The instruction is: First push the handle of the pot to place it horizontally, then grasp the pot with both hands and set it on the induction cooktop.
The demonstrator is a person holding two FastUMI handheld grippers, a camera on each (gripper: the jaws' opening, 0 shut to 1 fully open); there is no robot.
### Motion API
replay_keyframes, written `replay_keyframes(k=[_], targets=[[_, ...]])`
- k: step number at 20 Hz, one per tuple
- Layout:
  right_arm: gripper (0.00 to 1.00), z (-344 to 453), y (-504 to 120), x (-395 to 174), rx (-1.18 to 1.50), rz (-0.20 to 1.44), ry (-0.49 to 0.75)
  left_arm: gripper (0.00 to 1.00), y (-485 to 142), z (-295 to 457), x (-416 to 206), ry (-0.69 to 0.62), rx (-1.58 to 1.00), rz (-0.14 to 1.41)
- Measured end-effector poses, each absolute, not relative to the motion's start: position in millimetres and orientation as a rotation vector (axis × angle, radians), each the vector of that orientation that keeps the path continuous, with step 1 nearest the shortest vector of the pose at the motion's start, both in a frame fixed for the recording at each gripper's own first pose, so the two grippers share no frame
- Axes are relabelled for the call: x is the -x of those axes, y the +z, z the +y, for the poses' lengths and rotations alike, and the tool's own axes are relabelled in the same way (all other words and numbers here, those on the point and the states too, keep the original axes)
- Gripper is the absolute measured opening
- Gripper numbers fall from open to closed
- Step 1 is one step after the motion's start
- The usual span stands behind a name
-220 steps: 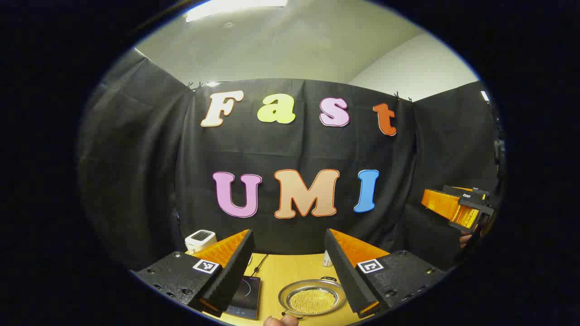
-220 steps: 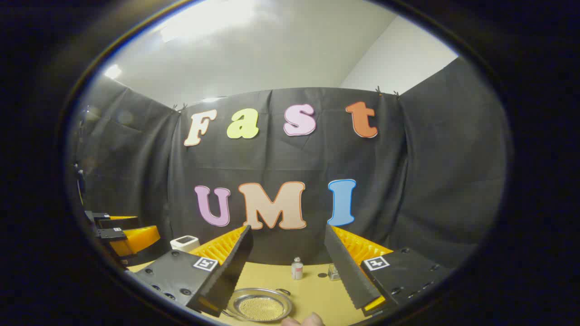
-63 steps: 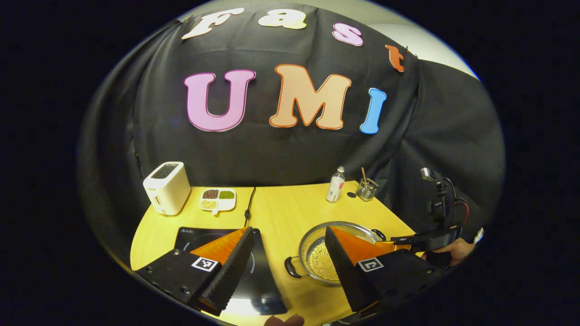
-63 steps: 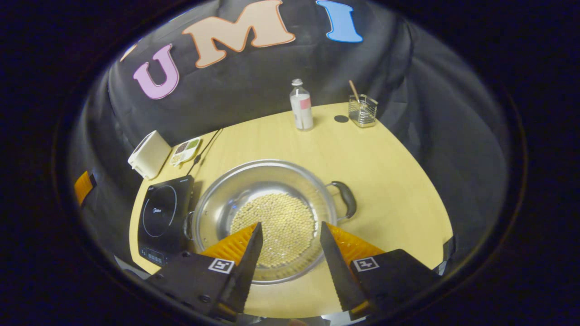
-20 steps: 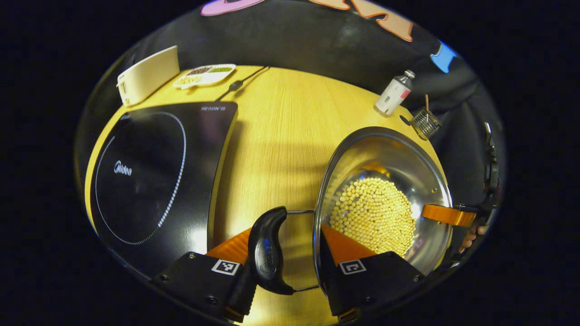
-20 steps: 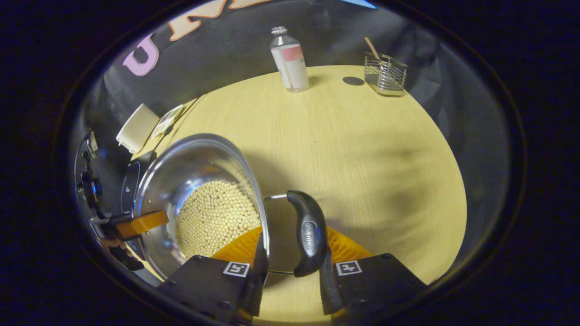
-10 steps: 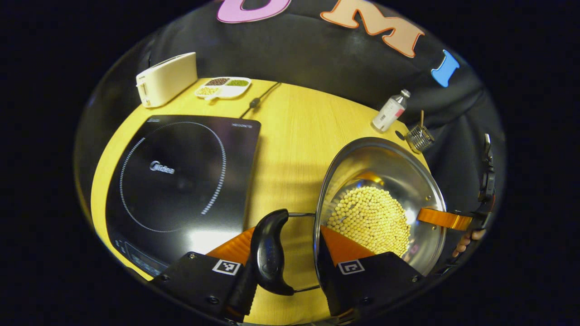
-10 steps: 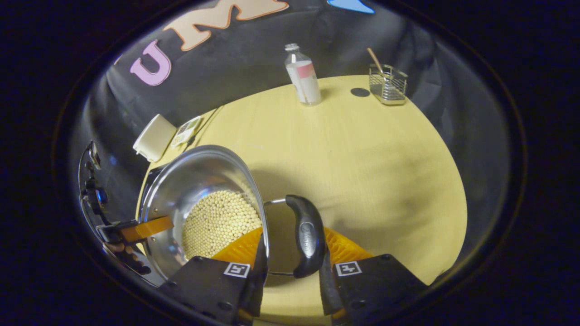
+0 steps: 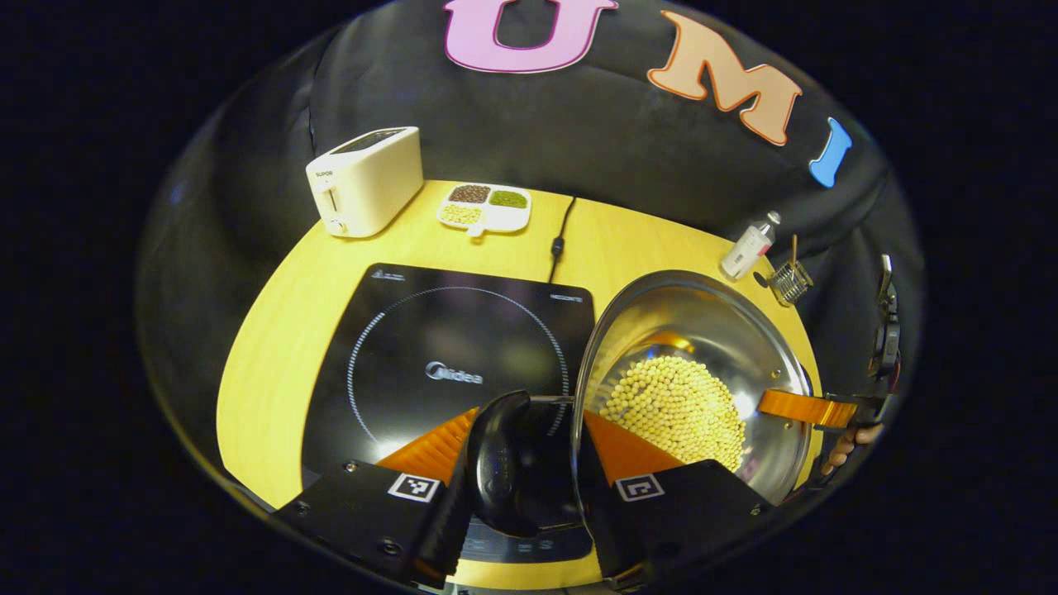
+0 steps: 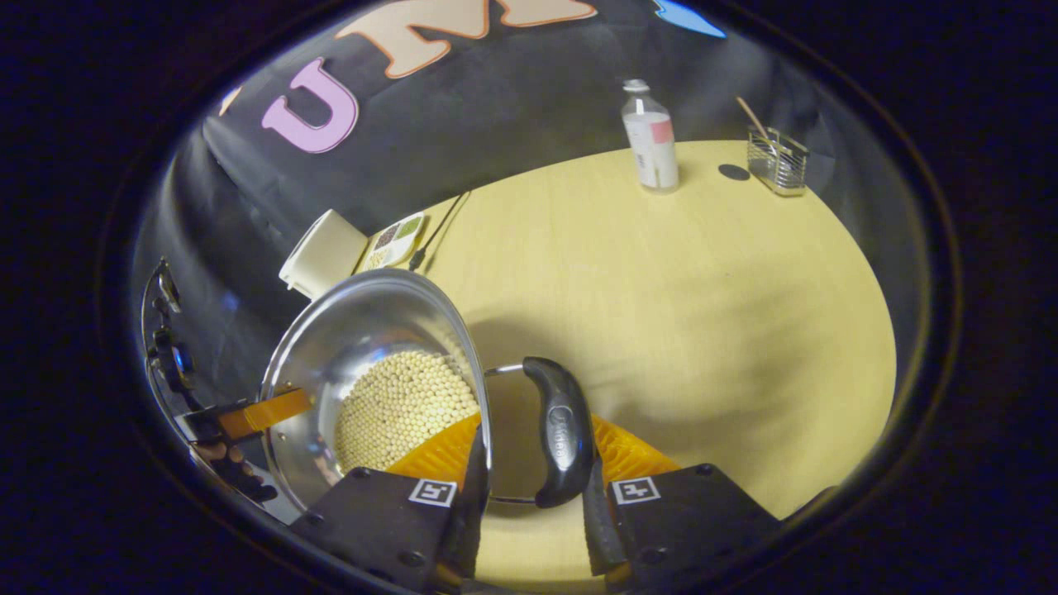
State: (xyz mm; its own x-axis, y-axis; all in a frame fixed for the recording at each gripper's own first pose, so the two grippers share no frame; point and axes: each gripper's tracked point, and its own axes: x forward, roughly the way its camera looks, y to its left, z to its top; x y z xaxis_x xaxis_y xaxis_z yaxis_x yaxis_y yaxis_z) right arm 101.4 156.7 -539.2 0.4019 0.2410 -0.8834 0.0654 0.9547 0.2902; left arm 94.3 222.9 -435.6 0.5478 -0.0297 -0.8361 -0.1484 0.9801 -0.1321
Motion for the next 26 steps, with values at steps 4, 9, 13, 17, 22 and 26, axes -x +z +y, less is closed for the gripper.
replay_keyframes(k=[4, 9, 13, 17, 22, 26], targets=[[0.48, 208.8, -537.7, -110.2, -0.277, 1.144, 0.086, 0.61, -440.2, 274.5, -97.8, 0.052, 0.214, 0.994], [0.48, 272.7, -545.3, -115.6, -0.246, 1.149, 0.047, 0.62, -448.8, 340.0, -107.5, 0.021, 0.217, 0.977], [0.48, 307.9, -549.0, -118.6, -0.182, 1.164, 0.042, 0.61, -463.3, 376.9, -106.9, 0.024, 0.256, 0.975], [0.53, 321.5, -560.9, -122.8, -0.168, 1.197, 0.016, 0.61, -460.7, 389.6, -120.1, -0.007, 0.248, 0.904], [0.54, 325.5, -563.3, -123.0, -0.155, 1.146, -0.002, 0.64, -471.0, 384.3, -131.8, -0.003, 0.374, 0.832], [0.5, 334.0, -563.1, -125.1, -0.146, 1.137, 0.029, 0.61, -483.0, 384.3, -113.4, 0.07, 0.462, 0.9]])
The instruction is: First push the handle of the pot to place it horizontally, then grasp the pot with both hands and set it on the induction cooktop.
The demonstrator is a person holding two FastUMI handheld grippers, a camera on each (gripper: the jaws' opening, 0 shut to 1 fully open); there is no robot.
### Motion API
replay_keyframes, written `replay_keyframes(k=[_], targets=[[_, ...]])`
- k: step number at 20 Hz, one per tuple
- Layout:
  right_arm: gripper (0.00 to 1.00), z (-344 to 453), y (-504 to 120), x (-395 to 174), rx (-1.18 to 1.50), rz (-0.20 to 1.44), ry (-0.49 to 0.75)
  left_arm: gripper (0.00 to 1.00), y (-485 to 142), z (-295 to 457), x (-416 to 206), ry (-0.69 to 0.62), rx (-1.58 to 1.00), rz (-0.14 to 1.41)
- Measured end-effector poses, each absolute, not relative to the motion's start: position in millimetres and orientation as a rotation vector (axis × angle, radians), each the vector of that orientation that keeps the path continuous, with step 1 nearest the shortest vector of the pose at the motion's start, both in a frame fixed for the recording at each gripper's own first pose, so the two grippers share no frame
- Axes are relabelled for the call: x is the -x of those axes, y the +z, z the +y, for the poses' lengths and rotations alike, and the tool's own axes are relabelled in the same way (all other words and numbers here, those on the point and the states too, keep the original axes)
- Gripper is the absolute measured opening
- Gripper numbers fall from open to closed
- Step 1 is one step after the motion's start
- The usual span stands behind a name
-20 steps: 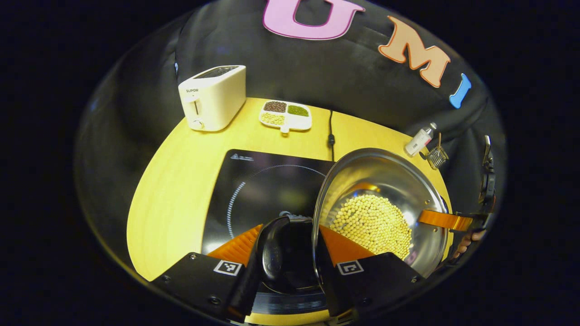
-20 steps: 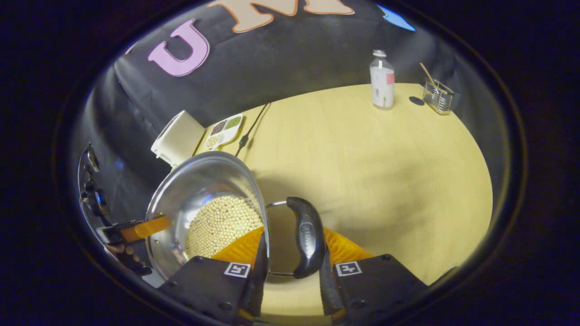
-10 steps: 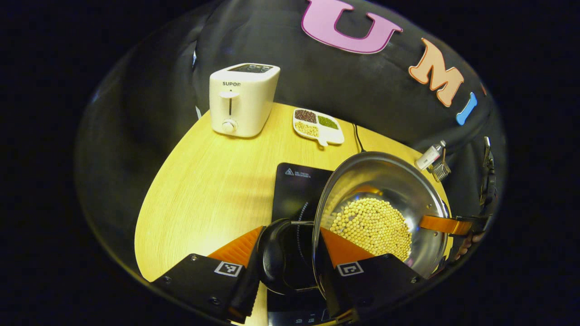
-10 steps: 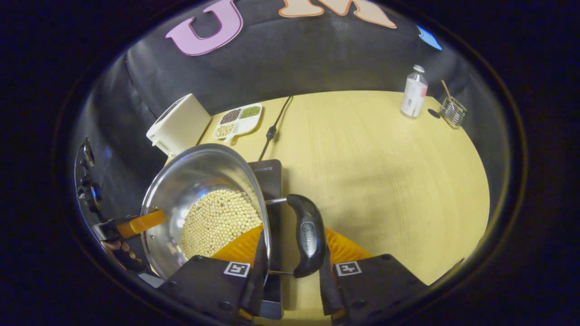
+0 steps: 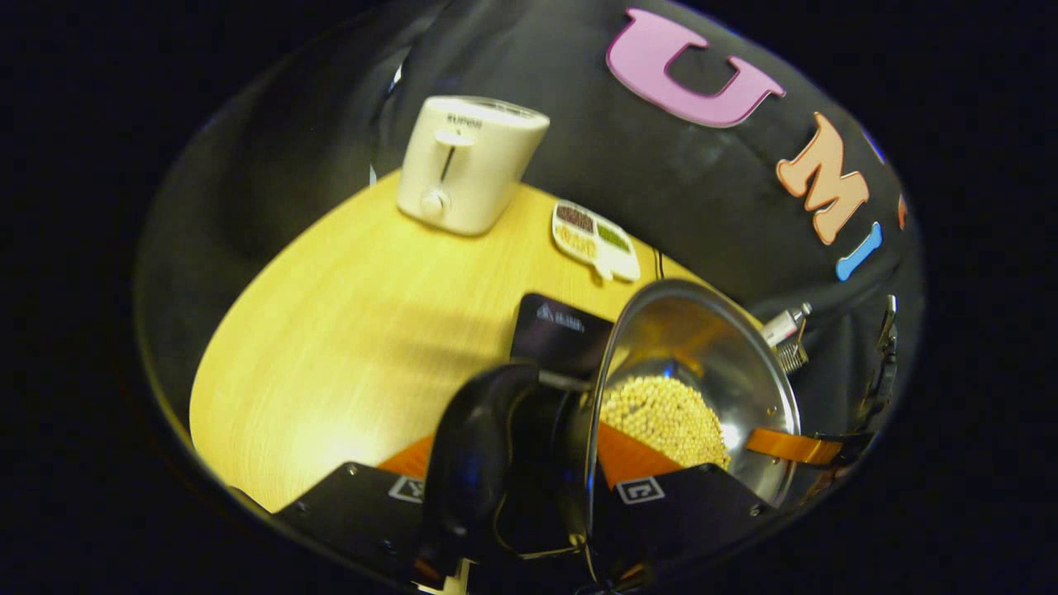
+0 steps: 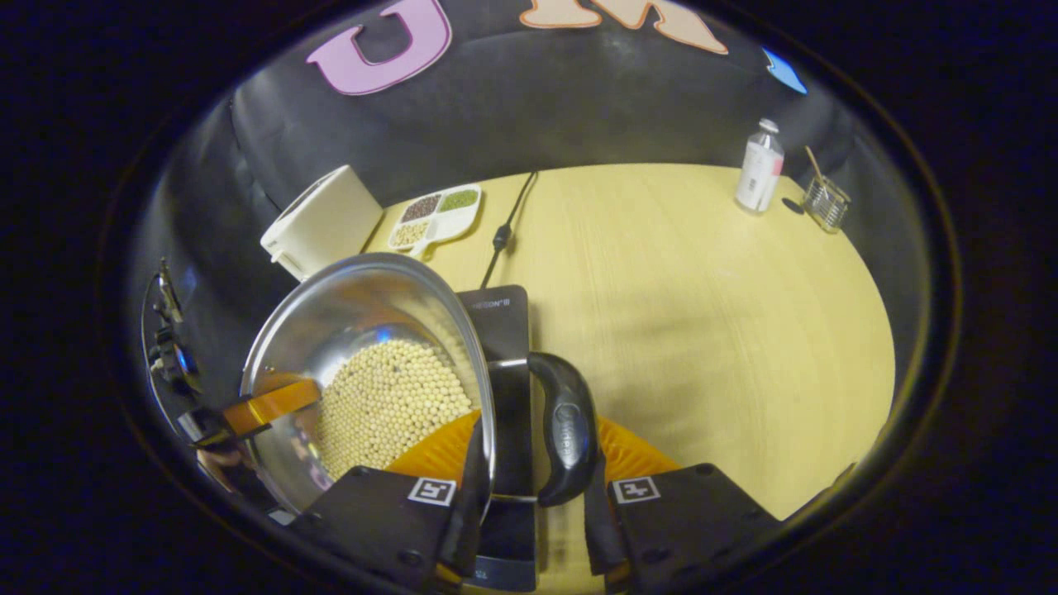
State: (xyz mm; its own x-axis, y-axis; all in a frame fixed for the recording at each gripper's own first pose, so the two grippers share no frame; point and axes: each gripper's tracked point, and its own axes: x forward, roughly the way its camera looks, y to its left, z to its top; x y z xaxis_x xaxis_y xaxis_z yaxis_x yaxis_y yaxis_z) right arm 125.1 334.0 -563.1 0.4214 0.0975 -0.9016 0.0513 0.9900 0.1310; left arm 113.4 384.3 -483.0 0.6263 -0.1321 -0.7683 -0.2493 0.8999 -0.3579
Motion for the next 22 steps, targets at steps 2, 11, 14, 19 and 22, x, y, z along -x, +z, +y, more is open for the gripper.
replay_keyframes(k=[2, 11, 14, 19, 22], targets=[[0.56, 334.3, -562.8, -124.3, -0.158, 1.137, 0.033, 0.6, -483.4, 386.8, -112.8, 0.071, 0.453, 0.888], [0.79, 336.4, -543.3, -130.6, -0.169, 1.085, 0.077, 0.8, -443.6, 397.4, -121.3, 0.05, 0.232, 0.822], [0.94, 336.1, -535.1, -130.8, -0.179, 1.071, 0.088, 0.85, -421.4, 407.1, -132.2, 0.067, 0.132, 0.756], [0.98, 324.9, -512.8, -131.9, -0.15, 1.01, 0.112, 0.85, -375.6, 398.8, -132.5, 0.06, 0.027, 0.671], [0.94, 311.0, -485.5, -134.7, -0.18, 0.935, 0.139, 0.86, -336.9, 389.4, -124.8, 0.095, -0.019, 0.613]])
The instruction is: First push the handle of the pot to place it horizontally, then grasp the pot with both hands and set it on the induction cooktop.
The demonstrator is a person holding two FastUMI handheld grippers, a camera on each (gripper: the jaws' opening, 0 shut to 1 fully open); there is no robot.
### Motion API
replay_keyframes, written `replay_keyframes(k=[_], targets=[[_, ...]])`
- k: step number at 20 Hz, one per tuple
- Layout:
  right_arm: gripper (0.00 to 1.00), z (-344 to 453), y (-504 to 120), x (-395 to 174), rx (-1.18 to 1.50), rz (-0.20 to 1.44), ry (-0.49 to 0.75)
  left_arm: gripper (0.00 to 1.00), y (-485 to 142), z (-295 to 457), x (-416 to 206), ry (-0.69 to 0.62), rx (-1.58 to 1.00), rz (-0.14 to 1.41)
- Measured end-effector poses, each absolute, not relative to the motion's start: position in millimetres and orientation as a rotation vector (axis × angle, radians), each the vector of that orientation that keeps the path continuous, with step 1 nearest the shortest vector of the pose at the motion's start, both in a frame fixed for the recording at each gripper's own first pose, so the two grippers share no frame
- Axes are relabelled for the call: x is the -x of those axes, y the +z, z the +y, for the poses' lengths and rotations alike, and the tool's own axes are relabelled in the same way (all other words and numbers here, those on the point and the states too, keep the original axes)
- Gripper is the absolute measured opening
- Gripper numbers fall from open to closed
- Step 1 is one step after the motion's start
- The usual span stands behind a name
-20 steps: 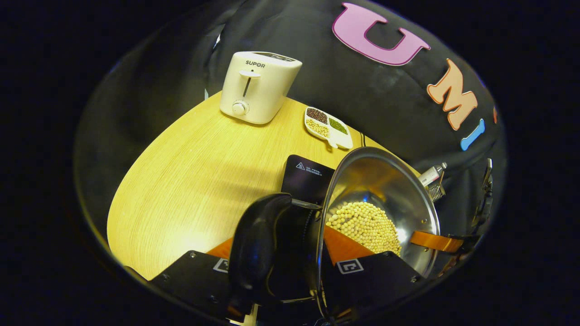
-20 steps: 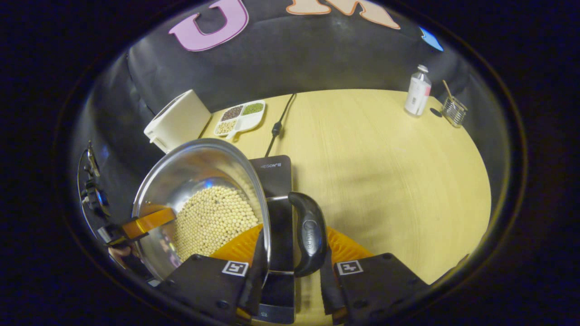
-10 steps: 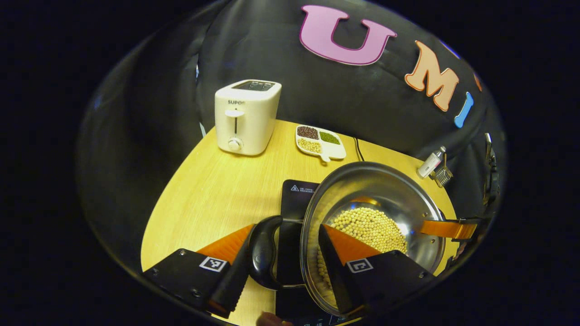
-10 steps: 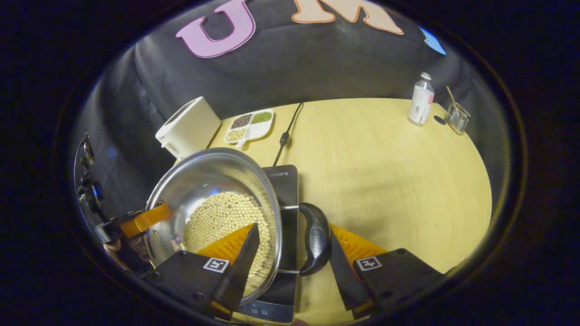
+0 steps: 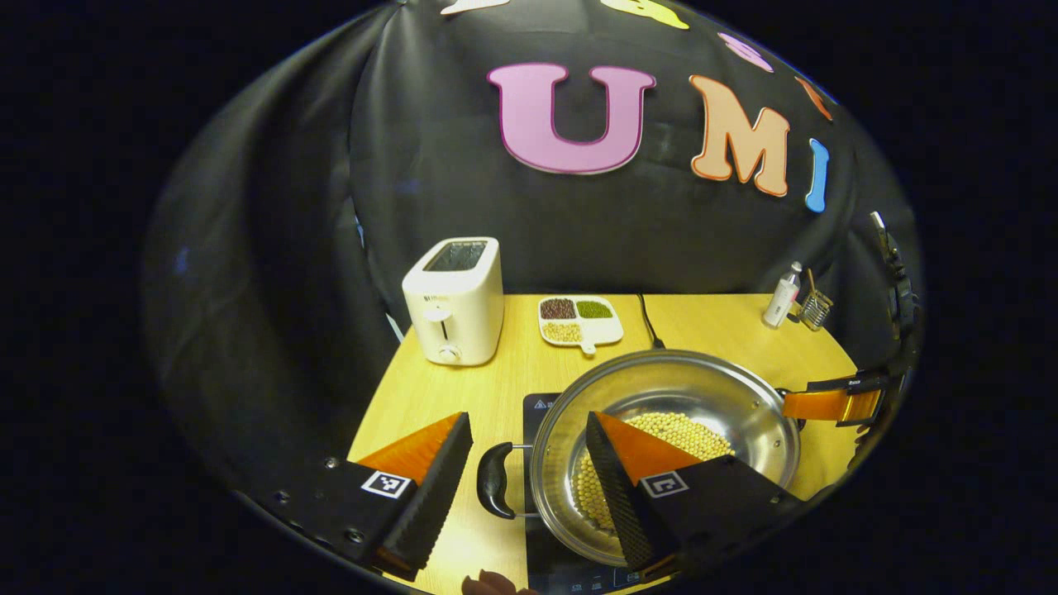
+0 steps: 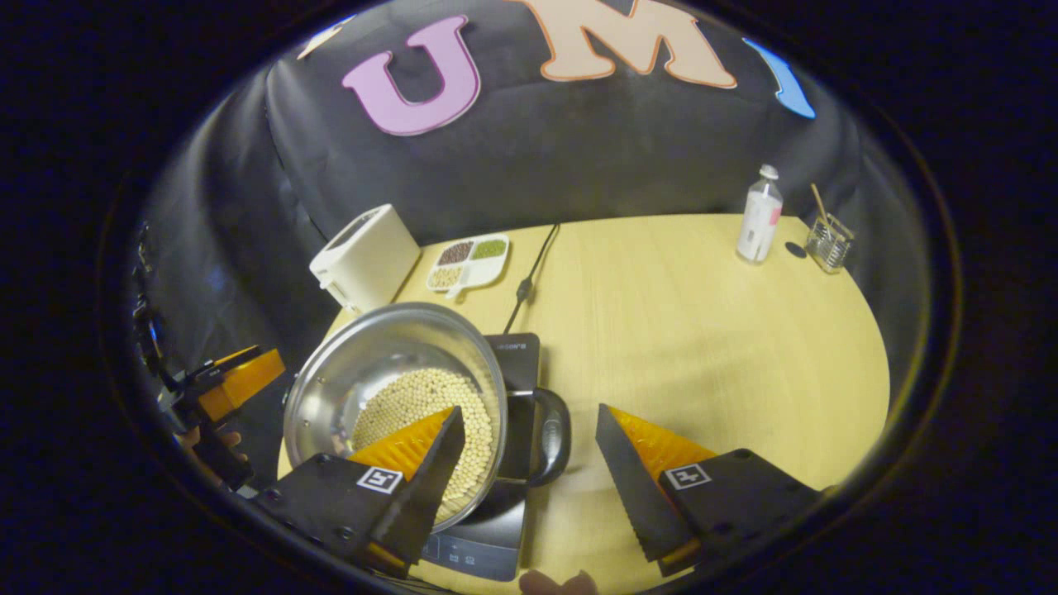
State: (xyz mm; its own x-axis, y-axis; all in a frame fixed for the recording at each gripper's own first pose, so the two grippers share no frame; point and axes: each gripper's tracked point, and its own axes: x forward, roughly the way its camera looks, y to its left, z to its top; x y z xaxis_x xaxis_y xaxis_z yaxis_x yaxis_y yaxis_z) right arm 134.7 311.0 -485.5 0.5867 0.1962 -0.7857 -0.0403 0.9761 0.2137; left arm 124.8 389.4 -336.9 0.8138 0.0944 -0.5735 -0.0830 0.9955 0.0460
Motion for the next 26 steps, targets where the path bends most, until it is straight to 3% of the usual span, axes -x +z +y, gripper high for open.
replay_keyframes(k=[4, 6, 8, 9, 11, 15, 16, 18, 20, 25, 26], targets=[[0.98, 271.2, -455.1, -125.5, -0.189, 0.888, 0.182, 0.85, -309.8, 341.8, -96.5, 0.113, -0.019, 0.613], [0.94, 238.3, -439.6, -114.1, -0.193, 0.856, 0.183, 0.85, -310.7, 300.5, -80.4, 0.102, 0.054, 0.639], [0.94, 202.6, -441.0, -88.9, -0.186, 0.885, 0.189, 0.85, -320.6, 264.9, -57.6, 0.112, 0.129, 0.704], [0.98, 185.5, -440.3, -75.8, -0.19, 0.901, 0.19, 0.86, -325.3, 251.3, -47.4, 0.132, 0.171, 0.733], [0.94, 156.2, -441.2, -60.6, -0.196, 0.896, 0.18, 0.86, -322.7, 217.1, -36.0, 0.155, 0.269, 0.736], [0.94, 110.0, -441.1, -27.9, -0.25, 0.926, 0.155, 0.86, -328.6, 180.1, 8.1, 0.207, 0.384, 0.791], [0.99, 103.6, -434.5, -24.8, -0.275, 0.911, 0.148, 0.86, -328.8, 177.8, 12.8, 0.217, 0.393, 0.798], [0.94, 84.8, -428.8, -14.5, -0.281, 0.893, 0.121, 0.88, -322.1, 176.2, 15.2, 0.23, 0.394, 0.782], [0.98, 74.1, -422.5, -1.8, -0.294, 0.888, 0.094, 0.88, -311.2, 165.4, 15.2, 0.206, 0.396, 0.763], [0.94, 66.1, -387.6, 37.6, -0.257, 0.829, 0.045, 0.87, -270.1, 155.7, 29.7, 0.142, 0.346, 0.669], [0.98, 69.9, -381.8, 48.7, -0.237, 0.831, 0.049, 0.87, -261.8, 153.7, 36.0, 0.131, 0.354, 0.64]])
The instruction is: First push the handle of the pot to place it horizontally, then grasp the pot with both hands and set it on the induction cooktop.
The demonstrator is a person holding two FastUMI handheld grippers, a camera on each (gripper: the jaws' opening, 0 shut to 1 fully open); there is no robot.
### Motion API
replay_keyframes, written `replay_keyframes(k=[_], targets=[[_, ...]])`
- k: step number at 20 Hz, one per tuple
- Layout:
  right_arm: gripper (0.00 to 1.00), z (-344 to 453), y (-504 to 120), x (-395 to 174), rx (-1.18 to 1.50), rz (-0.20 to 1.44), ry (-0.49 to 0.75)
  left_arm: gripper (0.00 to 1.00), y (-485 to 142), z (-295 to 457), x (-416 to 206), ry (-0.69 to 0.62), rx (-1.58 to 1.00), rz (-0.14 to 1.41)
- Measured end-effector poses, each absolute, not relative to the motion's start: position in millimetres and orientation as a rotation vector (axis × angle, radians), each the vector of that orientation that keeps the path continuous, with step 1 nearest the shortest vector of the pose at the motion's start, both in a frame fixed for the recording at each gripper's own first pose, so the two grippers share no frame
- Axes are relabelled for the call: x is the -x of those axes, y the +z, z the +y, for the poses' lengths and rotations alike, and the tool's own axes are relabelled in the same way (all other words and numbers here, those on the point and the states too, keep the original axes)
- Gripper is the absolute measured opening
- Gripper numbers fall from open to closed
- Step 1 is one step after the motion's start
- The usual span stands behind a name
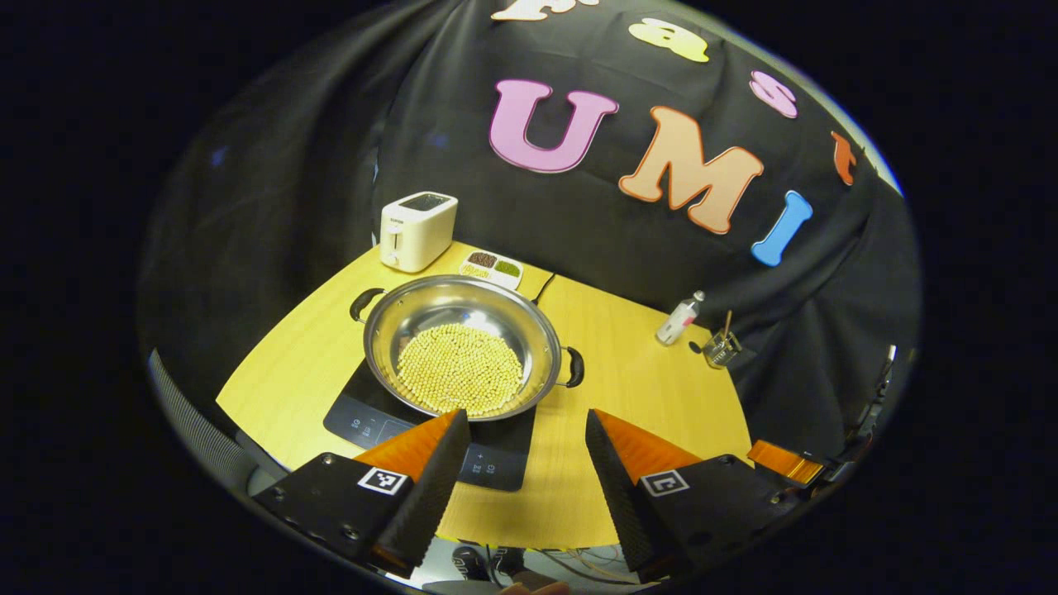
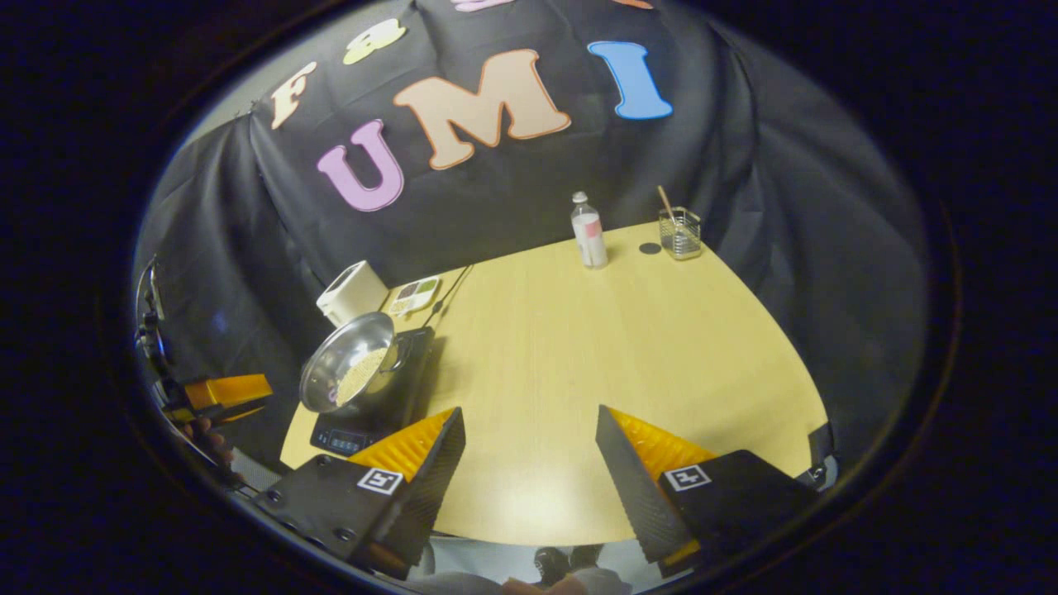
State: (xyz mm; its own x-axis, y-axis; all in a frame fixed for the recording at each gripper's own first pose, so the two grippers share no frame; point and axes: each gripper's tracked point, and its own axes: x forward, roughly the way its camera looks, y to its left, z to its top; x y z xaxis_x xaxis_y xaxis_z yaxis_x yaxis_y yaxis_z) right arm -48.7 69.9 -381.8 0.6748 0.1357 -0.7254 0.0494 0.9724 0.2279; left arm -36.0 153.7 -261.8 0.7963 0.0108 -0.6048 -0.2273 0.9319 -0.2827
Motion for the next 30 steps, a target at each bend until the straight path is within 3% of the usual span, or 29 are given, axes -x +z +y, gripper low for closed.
replay_keyframes(k=[7, 11, 15, 17, 19, 20, 21, 23, 24, 25, 26, 28, 30], targets=[[0.94, 70.7, -347.9, 127.9, -0.129, 0.849, 0.031, 0.87, -220.4, 151.6, 90.4, 0.099, 0.366, 0.508], [0.99, 99.8, -299.0, 119.6, -0.148, 0.779, 0.089, 0.87, -176.4, 156.7, 99.5, 0.098, 0.303, 0.438], [0.94, 100.8, -206.8, 86.3, -0.15, 0.574, 0.12, 0.86, -75.4, 142.3, 86.4, 0.088, 0.23, 0.223], [0.98, 85.3, -139.2, 76.5, -0.113, 0.385, 0.1, 0.81, -22.2, 121.2, 80.8, 0.066, 0.136, 0.068], [0.93, 65.5, -86.2, 73.4, -0.051, 0.241, 0.066, 0.8, 19.1, 96.4, 77.9, 0.053, 0.026, -0.054], [0.93, 55.3, -66.9, 74.8, -0.033, 0.193, 0.043, 0.85, 28.5, 76.5, 79.0, 0.027, -0.012, -0.075], [0.93, 50.0, -55.7, 78.6, -0.04, 0.171, 0.027, 0.8, 28.8, 56.0, 78.3, -0.013, -0.021, -0.081], [0.93, 41.0, -45.0, 87.0, -0.07, 0.145, 0.004, 0.82, 10.2, 32.6, 74.7, -0.059, 0.041, -0.053], [0.98, 27.5, -39.4, 86.7, -0.058, 0.117, -0.022, 0.88, -4.6, 26.6, 75.0, -0.065, 0.099, -0.014], [0.93, 16.8, -37.8, 88.3, -0.041, 0.1, -0.042, 0.84, -18.2, 26.5, 78.0, -0.056, 0.15, 0.028], [0.97, 9.0, -38.0, 90.8, -0.024, 0.078, -0.059, 0.84, -25.8, 29.8, 75.9, -0.05, 0.184, 0.054], [0.93, 5.9, -42.9, 98.1, 0.002, 0.06, -0.067, 0.8, -33.8, 37.0, 66.6, -0.042, 0.181, 0.074], [0.97, -2.0, -54.1, 103.4, 0.01, 0.086, -0.079, 0.86, -37.0, 39.5, 62.5, -0.039, 0.132, 0.081]])
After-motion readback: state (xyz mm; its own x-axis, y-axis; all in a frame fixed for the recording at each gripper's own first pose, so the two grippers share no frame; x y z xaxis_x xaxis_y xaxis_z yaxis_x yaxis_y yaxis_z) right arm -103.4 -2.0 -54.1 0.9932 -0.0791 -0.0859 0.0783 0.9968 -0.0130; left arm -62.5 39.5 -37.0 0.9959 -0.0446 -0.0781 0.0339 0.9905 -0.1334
